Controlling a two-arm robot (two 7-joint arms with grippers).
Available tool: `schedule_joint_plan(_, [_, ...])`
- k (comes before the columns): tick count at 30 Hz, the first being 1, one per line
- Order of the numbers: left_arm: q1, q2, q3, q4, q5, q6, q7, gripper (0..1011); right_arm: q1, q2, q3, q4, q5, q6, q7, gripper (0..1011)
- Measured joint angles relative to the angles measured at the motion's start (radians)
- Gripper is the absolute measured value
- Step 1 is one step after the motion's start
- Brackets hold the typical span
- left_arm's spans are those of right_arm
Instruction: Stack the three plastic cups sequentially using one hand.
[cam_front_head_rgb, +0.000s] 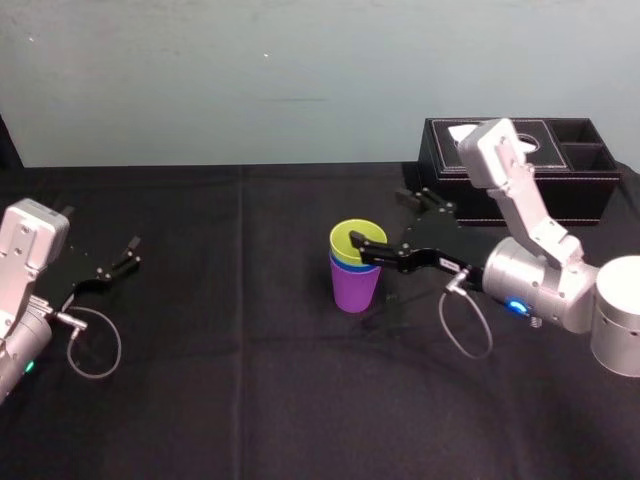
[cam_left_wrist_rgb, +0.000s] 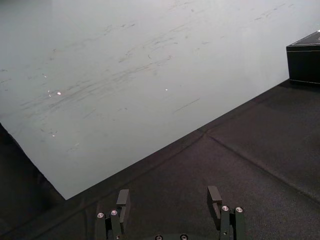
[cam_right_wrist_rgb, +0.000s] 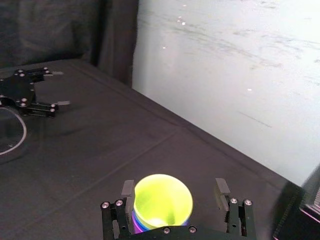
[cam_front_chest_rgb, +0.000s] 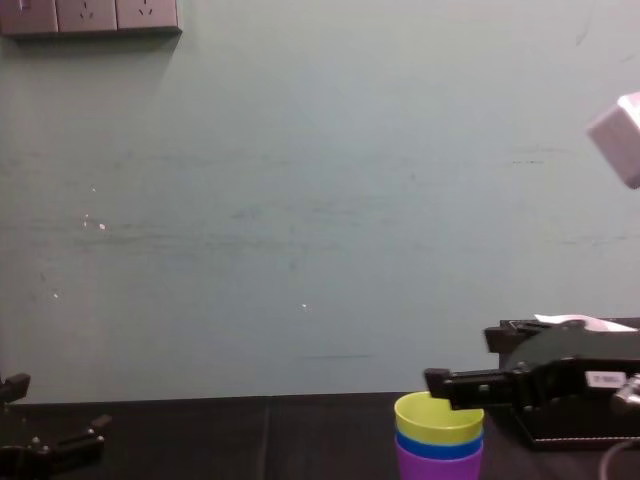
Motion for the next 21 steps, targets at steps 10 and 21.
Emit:
schedule_joint_plan(10, [0.0,0.0,0.0,0.0,0.0,0.0,0.0,1010,-0.082,0.036,0.057,-0.024,-0.042,-0.088,-0.053,1003])
schedule_joint_plan(21, [0.0,0.0,0.0,0.0,0.0,0.0,0.0,1010,-0.137,0.046,0.115,0.041,-0.093,-0.198,-0.082,1003])
